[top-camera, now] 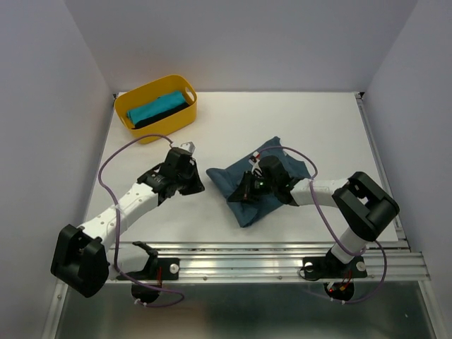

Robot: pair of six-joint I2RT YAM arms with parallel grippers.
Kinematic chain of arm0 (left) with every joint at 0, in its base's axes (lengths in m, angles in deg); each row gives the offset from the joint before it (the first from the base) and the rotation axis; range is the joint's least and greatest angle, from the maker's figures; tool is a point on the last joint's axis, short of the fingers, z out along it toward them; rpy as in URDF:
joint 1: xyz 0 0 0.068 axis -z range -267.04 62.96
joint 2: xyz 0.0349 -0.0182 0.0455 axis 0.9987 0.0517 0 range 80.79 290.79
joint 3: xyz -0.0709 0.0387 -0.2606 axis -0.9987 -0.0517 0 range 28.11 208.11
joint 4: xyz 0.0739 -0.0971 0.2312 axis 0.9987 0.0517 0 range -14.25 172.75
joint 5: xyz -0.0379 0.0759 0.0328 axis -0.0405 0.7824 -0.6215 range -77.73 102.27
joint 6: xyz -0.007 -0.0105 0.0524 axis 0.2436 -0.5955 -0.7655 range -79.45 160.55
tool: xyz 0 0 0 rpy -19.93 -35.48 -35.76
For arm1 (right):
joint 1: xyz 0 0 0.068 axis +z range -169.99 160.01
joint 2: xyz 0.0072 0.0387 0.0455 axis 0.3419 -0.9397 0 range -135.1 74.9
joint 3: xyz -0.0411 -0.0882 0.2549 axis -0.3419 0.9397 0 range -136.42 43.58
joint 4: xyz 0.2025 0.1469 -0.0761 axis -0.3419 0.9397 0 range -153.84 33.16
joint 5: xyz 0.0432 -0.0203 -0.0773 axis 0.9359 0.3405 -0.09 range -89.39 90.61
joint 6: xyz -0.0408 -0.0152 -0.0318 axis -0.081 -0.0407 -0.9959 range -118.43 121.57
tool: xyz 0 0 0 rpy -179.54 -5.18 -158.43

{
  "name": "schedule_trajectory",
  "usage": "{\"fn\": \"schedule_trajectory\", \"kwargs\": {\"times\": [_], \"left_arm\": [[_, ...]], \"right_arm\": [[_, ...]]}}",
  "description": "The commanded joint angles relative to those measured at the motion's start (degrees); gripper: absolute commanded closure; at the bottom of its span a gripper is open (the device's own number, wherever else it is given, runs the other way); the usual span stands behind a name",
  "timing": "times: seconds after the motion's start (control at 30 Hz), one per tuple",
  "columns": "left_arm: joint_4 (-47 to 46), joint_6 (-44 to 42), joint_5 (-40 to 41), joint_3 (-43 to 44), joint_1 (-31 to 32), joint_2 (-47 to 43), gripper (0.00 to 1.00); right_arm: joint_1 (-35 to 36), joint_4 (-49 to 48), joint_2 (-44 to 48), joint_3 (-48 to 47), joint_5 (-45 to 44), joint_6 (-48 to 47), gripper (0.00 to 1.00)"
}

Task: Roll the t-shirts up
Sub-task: Roll the T-shirt to the center of the board.

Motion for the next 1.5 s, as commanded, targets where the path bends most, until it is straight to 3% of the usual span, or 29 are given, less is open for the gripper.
{"fn": "schedule_trajectory", "kwargs": {"times": [0.0,0.07,0.13,0.2,0.27,0.53,1.0,1.1,1.17,1.27,1.3,1.33,1.37,1.4,1.47], "left_arm": [[-1.9,1.8,-0.5,0.4,0.4,-1.1,0.83],[-2.4,2.6,-0.4,0.3,0.3,-1.7,0.64],[-4.0,4.0,-0.6,-0.3,0.3,-3.1,0.23],[-5.5,5.4,-1.2,-0.5,0.4,-3.2,0.08],[-6.1,6.7,-2.0,-0.2,0.5,-2.6,0.01],[-14.7,19.6,-1.7,-3.9,0.3,1.0,0.01],[-22.3,23.1,-4.7,-1.0,0.0,14.3,0.01],[-22.3,23.4,-4.1,-0.5,0.0,15.9,0.08],[-22.6,23.7,-3.7,-0.5,0.0,16.5,0.22],[-22.6,23.5,-3.9,-0.2,-0.1,17.3,0.54],[-22.7,23.1,-4.1,0.1,0.0,17.6,0.8],[-22.6,23.0,-4.2,0.2,0.0,17.8,0.98],[-22.3,23.0,-4.3,0.3,0.0,17.9,1.0],[-21.8,22.9,-4.3,0.4,0.0,18.0,1.0],[-21.3,23.1,-4.2,0.3,0.0,18.0,1.0]], "right_arm": [[-0.6,-7.7,1.6,0.9,4.3,2.9,0.99],[-0.6,-7.7,1.6,1.1,4.2,2.9,0.99],[-0.6,-7.7,1.6,1.2,4.1,2.6,0.99],[-0.6,-7.7,1.6,1.2,4.1,2.3,0.99],[-0.6,-7.7,1.5,1.2,4.1,1.7,0.99],[-0.6,-7.7,0.4,0.6,4.1,1.0,0.99],[-0.6,-3.4,-0.7,-0.8,3.3,-2.4,0.99],[-0.6,-2.3,-0.7,-1.2,3.1,-3.2,0.99],[-0.6,-1.8,-0.6,-1.4,2.7,-3.8,0.99],[-0.6,0.4,-0.4,-2.0,1.9,-5.2,0.99],[-0.6,2.0,0.0,-2.3,0.9,-5.7,0.99],[-0.6,3.2,0.3,-2.6,0.3,-7.3,0.96],[-0.6,4.7,0.8,-3.6,-0.6,-8.3,0.89],[-0.6,7.8,2.1,-4.0,-2.6,-9.2,0.69],[-0.6,11.0,3.7,-5.1,-4.9,-12.1,0.54]]}}
